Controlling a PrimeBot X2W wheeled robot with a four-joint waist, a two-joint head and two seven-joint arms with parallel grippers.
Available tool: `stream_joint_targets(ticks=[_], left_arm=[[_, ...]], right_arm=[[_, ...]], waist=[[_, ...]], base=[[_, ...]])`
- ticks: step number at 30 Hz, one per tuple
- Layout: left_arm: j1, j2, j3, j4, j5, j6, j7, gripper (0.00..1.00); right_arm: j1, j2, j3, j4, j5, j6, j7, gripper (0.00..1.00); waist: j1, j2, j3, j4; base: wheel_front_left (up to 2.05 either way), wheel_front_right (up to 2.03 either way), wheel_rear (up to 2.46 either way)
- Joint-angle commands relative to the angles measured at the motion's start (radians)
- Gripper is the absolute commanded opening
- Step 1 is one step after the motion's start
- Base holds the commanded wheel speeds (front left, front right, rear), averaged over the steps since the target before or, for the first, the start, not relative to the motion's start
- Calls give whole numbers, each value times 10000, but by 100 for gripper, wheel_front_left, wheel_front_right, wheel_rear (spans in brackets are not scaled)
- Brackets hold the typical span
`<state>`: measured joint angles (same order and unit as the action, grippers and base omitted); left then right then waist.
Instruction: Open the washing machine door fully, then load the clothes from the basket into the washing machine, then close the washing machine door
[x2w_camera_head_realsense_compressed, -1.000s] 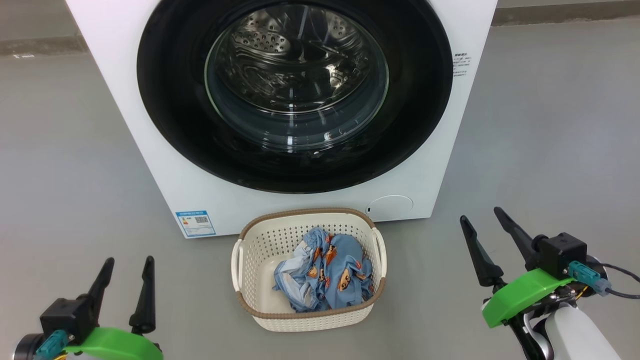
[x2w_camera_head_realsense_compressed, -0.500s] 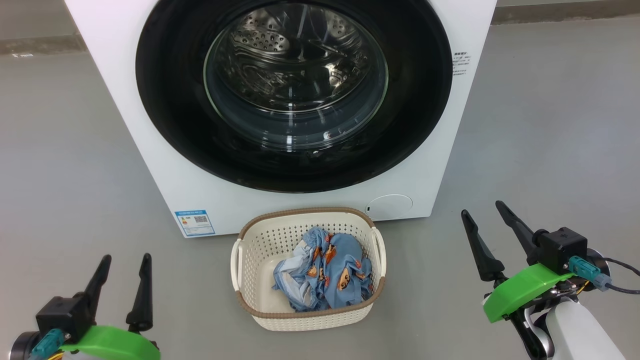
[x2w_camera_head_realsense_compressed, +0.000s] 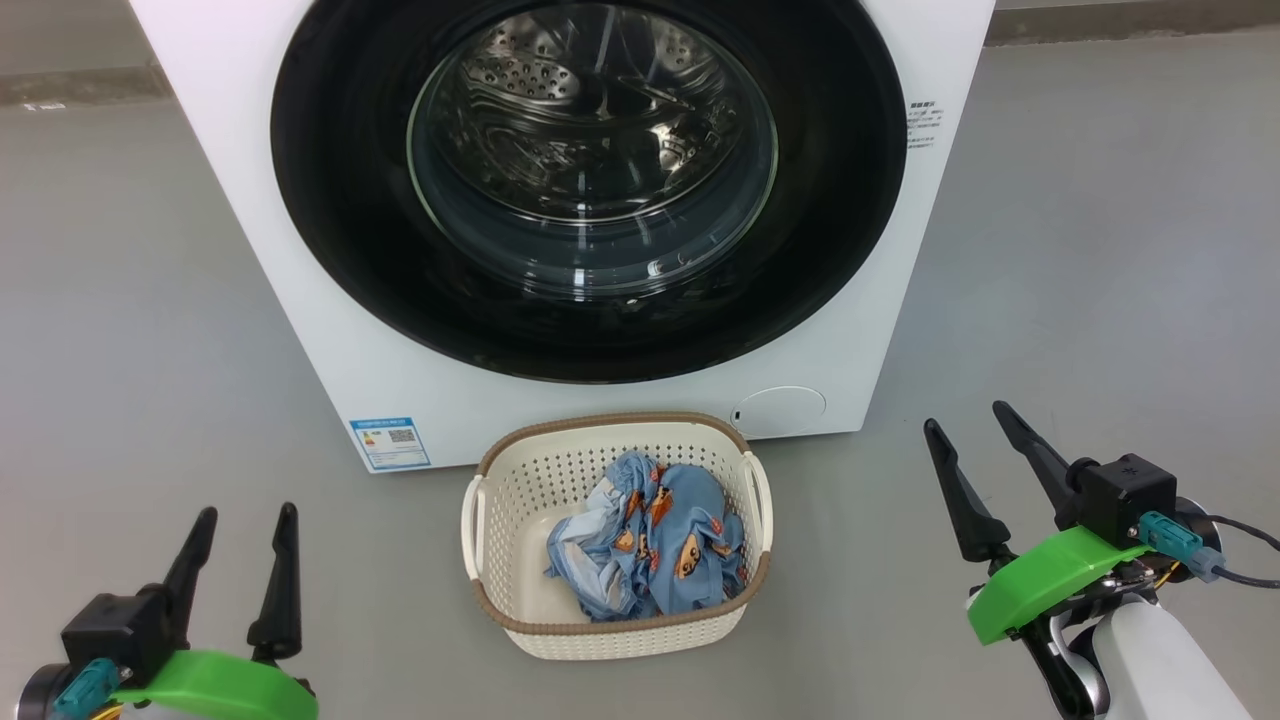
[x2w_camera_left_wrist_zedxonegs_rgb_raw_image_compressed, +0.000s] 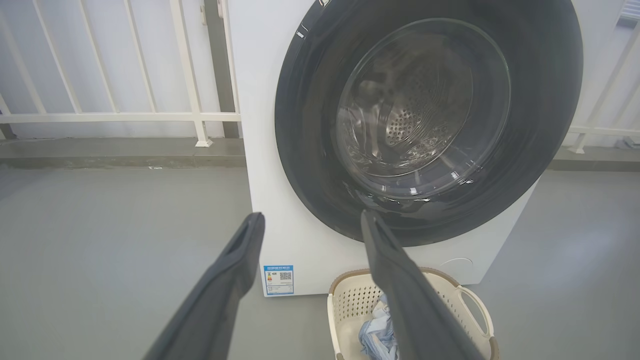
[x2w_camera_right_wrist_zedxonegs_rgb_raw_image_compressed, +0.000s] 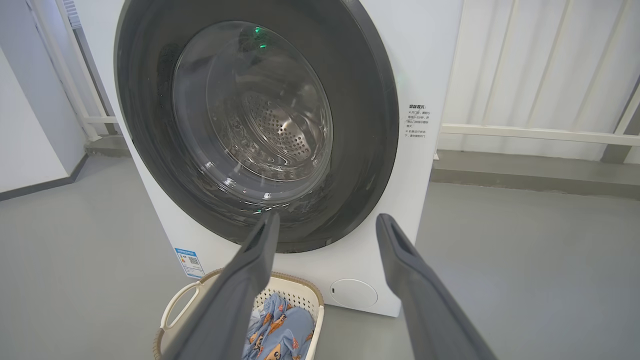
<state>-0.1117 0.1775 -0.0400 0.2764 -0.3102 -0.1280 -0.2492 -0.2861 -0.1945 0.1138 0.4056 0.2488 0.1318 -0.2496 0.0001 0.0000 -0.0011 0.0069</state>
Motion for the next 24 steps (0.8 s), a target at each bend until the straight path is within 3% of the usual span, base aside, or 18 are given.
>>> stream_joint_targets(ticks=[1,24], left_arm=[[-534,254,401,-203,80,-27,-126,100],[-644,245,520,-14,172,-27,-126,100]], right_arm=[[-305,-37,148,-213,-45,-11,-122,100],[-326,228,-567,-123,-412,-11,-122,100]], waist=[[-1,0,5,-2],[-1,0,137,14]], base=[[0,0,0],[0,0,0]])
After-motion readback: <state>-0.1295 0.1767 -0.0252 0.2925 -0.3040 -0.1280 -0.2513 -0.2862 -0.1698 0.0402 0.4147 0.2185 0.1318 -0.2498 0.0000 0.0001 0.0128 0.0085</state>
